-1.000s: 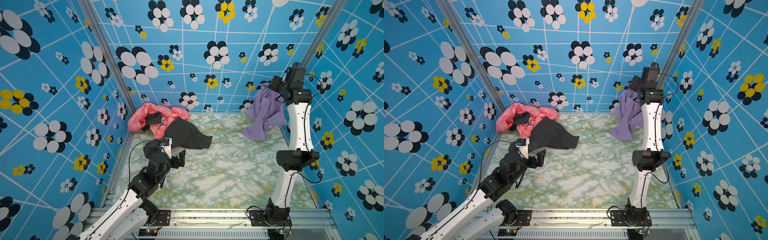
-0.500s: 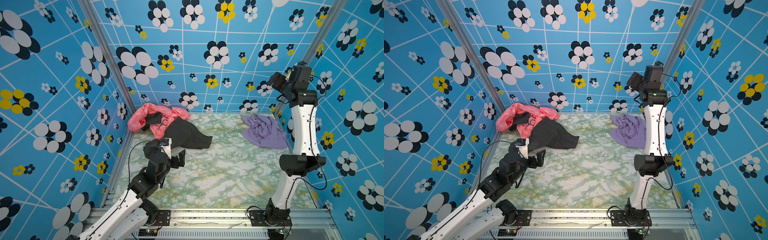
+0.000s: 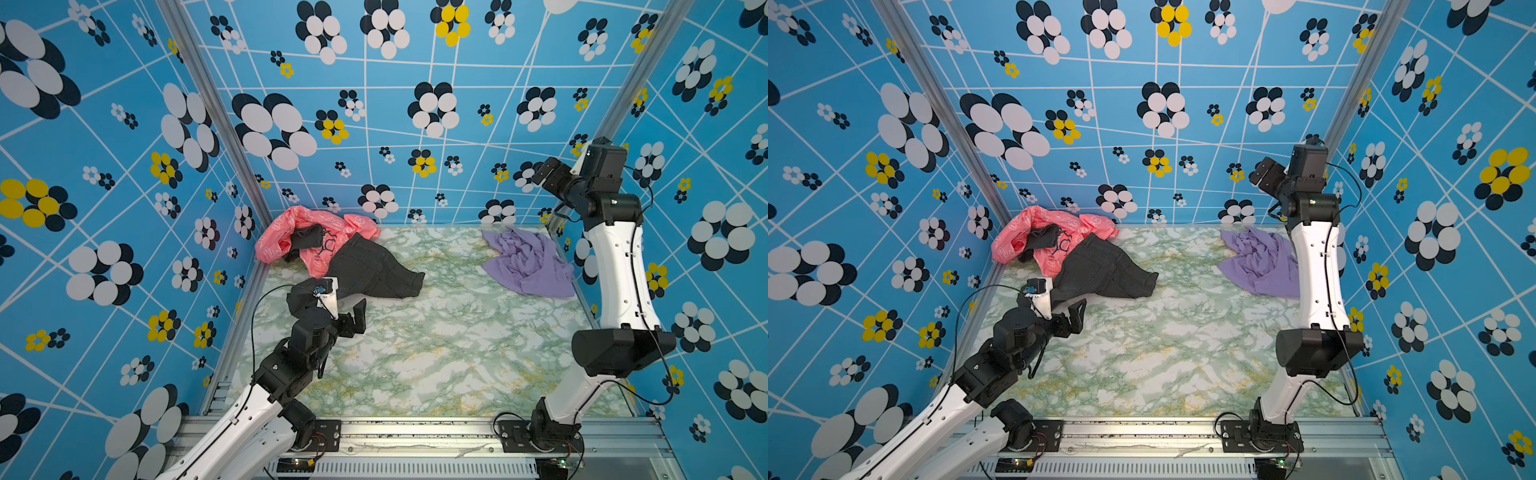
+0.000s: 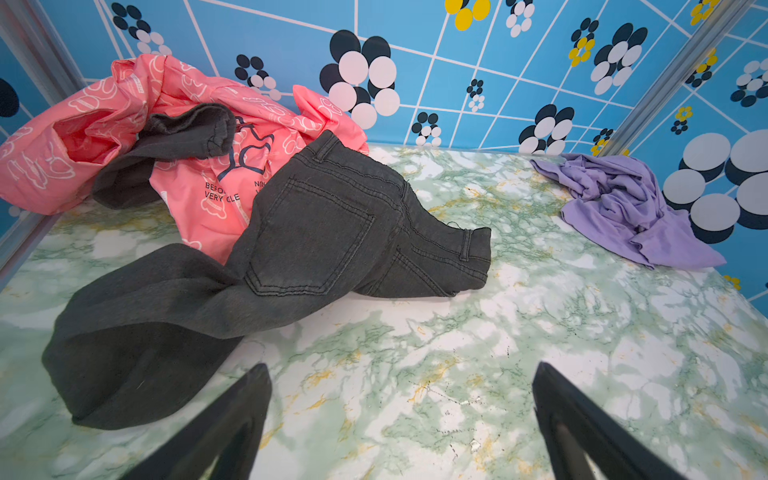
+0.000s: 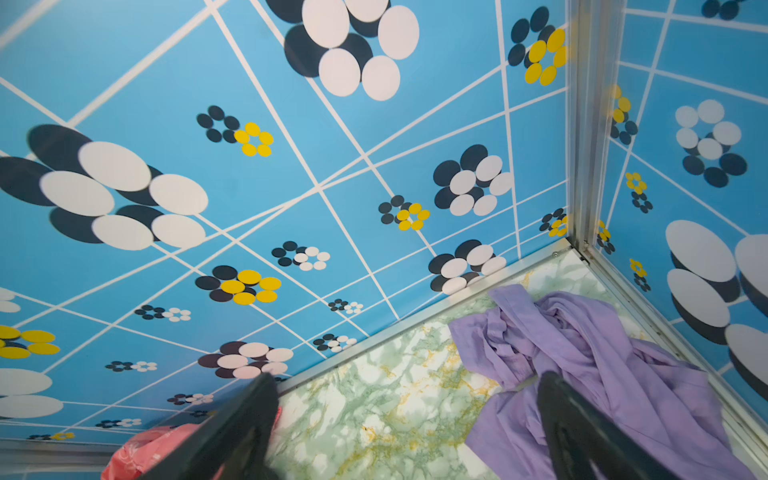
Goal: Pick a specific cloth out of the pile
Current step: 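Lower the lavender shirt onto the table corner and open the right gripper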
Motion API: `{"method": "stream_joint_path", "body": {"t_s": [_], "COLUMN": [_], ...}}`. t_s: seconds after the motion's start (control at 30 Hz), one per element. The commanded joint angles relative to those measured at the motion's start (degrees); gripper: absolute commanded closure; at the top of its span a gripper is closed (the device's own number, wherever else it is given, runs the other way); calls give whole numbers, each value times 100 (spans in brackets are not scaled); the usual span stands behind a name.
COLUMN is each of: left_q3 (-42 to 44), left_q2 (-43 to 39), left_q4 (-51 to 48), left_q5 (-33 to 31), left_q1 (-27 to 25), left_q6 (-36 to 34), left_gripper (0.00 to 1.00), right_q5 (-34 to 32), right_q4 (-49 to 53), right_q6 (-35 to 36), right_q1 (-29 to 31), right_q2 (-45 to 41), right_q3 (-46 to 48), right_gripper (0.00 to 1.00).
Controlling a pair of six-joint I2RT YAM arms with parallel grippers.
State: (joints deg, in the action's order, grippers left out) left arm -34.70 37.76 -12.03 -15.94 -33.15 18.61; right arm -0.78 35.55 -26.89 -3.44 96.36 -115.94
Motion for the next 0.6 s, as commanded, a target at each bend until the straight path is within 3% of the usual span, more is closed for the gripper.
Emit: {"method": "stream_joint_path", "body": {"t_s": [0.0,0.2,0.47,0.57], "left_q3": [49,-9,319,846], "left_q2": [5,131,754,1102], "left_q4": [-25,258,1552,2725], "left_q5": [-352,-1033,-677,-207], "left_q1": [150,880,2642,3058], "left_q6": [-265,-650,-395,-384], "left_gripper": [1,1,1,1], "right_q5": [211,-32,-672,-1057], "right_q4": [-1575,-2551,-3388,-4243], "right_q6": [-229,21,915,1236], "right_q1": [10,10,10,10], "right_q2": [-1143,-2866,-4002,-4083], "right_q3": [1781,4648,7365,8177], "right_gripper": [1,1,1,1]}}
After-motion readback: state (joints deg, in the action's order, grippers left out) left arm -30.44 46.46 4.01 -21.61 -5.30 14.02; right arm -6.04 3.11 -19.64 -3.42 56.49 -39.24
